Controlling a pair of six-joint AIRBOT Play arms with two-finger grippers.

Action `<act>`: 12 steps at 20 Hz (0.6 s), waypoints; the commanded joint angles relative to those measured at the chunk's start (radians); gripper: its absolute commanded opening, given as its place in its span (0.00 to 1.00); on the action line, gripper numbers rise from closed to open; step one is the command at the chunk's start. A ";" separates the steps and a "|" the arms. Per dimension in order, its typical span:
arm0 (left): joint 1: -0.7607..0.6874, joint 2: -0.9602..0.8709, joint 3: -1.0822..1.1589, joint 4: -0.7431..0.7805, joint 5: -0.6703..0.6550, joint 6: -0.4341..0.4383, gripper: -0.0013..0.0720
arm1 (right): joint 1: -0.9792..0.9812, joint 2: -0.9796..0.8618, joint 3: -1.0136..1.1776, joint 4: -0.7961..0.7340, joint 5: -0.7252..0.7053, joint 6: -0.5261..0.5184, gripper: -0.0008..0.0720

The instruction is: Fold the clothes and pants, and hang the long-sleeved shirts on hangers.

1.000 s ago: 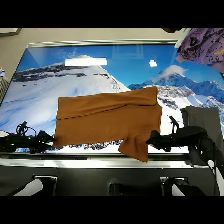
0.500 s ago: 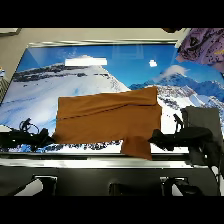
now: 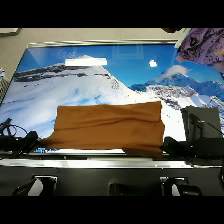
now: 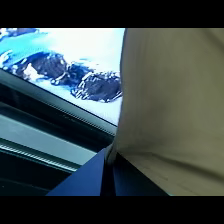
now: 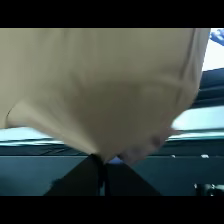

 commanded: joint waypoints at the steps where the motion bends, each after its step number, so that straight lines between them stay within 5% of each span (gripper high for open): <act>1: -0.015 0.052 0.000 -0.015 0.080 -0.010 0.04 | 0.002 -0.042 0.039 -0.020 0.040 -0.002 0.04; 8: -0.162 -0.191 0.041 -0.057 0.431 0.058 0.04 | 0.002 -0.511 0.177 0.091 0.295 -0.221 0.04; 12: -0.212 -0.391 0.151 -0.058 0.499 0.098 0.04 | 0.002 -0.723 0.315 0.086 0.379 -0.270 0.04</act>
